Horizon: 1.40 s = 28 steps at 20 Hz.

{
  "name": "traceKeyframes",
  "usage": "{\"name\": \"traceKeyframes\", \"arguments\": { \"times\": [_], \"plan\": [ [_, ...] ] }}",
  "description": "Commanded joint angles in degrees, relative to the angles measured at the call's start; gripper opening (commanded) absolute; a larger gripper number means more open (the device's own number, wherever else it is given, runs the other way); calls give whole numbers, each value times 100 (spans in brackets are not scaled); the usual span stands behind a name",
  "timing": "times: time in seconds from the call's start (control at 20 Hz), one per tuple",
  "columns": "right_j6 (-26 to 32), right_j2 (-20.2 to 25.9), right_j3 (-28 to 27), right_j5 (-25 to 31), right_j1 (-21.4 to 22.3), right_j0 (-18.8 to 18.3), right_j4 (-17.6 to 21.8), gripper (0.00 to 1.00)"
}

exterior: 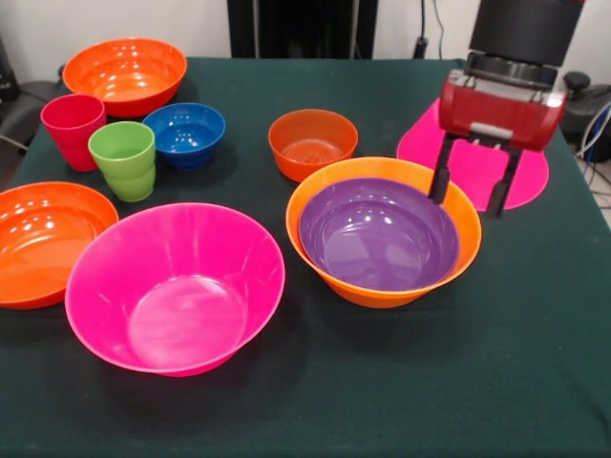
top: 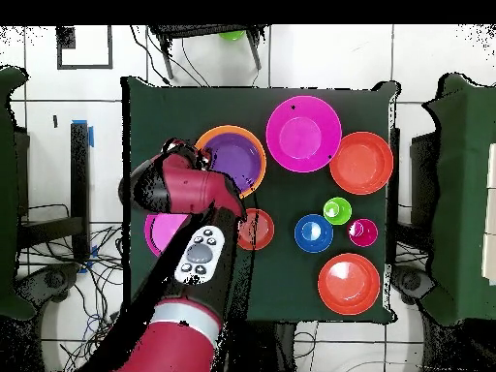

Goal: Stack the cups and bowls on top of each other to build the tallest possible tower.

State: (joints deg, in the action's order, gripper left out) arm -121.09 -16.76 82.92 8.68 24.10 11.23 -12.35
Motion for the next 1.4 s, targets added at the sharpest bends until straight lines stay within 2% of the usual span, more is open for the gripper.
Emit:
{"name": "traceKeyframes", "arguments": {
  "times": [0.05,0.65,1.4],
  "plan": [
    [217,877,-400,109,-432,-174,607,100],
    [-83,925,-430,-56,-564,-109,734,100],
    [-147,1053,-349,1,-549,-86,707,100]
  ]
}}
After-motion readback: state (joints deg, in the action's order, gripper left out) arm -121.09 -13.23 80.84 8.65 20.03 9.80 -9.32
